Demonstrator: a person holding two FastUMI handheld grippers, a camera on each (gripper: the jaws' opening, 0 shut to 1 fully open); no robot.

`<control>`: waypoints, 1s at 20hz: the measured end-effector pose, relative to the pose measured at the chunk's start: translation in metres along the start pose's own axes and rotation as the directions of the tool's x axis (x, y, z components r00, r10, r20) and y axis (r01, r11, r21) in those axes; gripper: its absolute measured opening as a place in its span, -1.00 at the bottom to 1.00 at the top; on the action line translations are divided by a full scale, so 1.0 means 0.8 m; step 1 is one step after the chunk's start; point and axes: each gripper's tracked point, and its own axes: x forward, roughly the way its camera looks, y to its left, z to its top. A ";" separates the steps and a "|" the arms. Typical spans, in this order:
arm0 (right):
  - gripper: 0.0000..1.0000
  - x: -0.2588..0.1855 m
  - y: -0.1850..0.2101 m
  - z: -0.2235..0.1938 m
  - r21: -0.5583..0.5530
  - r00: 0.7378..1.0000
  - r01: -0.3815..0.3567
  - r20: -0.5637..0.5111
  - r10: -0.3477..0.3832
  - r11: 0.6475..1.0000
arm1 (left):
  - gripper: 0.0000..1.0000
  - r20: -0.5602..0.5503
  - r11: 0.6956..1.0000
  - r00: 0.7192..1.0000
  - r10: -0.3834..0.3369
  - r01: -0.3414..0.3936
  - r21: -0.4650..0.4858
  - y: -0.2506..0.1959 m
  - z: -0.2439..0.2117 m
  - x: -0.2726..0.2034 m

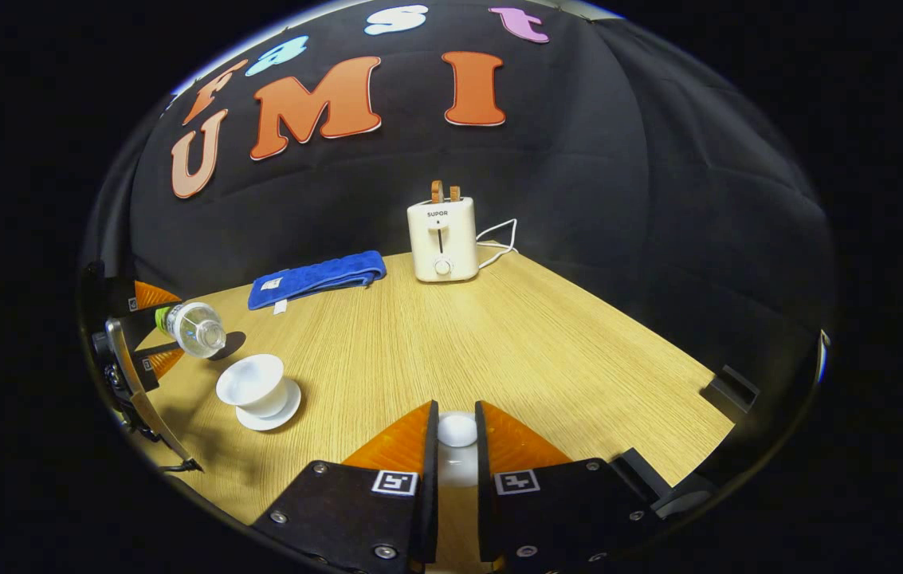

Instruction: Open the teacup lid with one hand, grasp the water bottle and pour water into the teacup with the other hand; after pouring, place the water bottle on the coaster and then close the teacup lid.

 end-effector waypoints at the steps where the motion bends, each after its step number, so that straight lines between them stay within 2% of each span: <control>1: -0.58 0.001 -0.001 -0.001 0.001 1.000 -0.001 -0.001 0.001 1.000 | 0.31 0.002 1.000 1.000 -0.002 0.002 0.018 0.002 0.001 -0.001; 3: -0.58 0.002 0.003 -0.001 0.001 1.000 -0.006 -0.004 0.006 1.000 | 0.25 0.012 0.998 1.000 -0.016 0.015 0.063 0.003 0.004 0.001; 4: -0.58 0.003 0.004 -0.002 -0.004 1.000 -0.008 -0.006 0.008 1.000 | 0.31 0.011 0.996 1.000 -0.017 0.016 0.091 0.004 0.005 0.001; 6: -0.58 0.000 0.006 -0.004 -0.008 1.000 -0.014 -0.007 0.014 1.000 | 0.27 0.013 0.989 1.000 -0.016 0.014 0.145 0.009 0.009 0.003; 7: -0.59 -0.001 0.006 -0.005 -0.010 1.000 -0.016 -0.009 0.015 1.000 | 0.32 0.015 0.986 1.000 -0.015 0.012 0.167 0.011 0.009 0.000; 10: -0.58 0.001 0.004 -0.005 -0.013 1.000 -0.014 -0.014 0.014 1.000 | 0.32 0.017 0.975 1.000 -0.019 0.015 0.223 0.014 0.012 0.000; 11: -0.58 0.001 0.003 -0.006 -0.013 1.000 -0.013 -0.016 0.013 1.000 | 0.25 0.014 0.970 1.000 -0.020 0.016 0.242 0.015 0.012 0.000; 15: -0.58 0.003 0.000 -0.007 -0.009 1.000 -0.011 -0.018 0.011 1.000 | 0.31 0.004 0.958 1.000 -0.009 0.008 0.287 0.020 0.009 0.002; 16: -0.58 0.004 0.000 -0.007 -0.011 1.000 -0.011 -0.019 0.011 1.000 | 0.25 0.001 0.955 1.000 -0.005 0.004 0.296 0.020 0.008 0.003; 18: -0.58 0.005 0.001 -0.008 -0.013 1.000 -0.012 -0.021 0.012 1.000 | 0.32 0.007 0.950 1.000 0.005 -0.007 0.312 0.023 0.012 0.001; 20: -0.58 0.003 0.000 -0.008 -0.013 1.000 -0.014 -0.021 0.014 1.000 | 0.25 0.011 0.946 1.000 0.015 -0.018 0.324 0.025 0.016 -0.002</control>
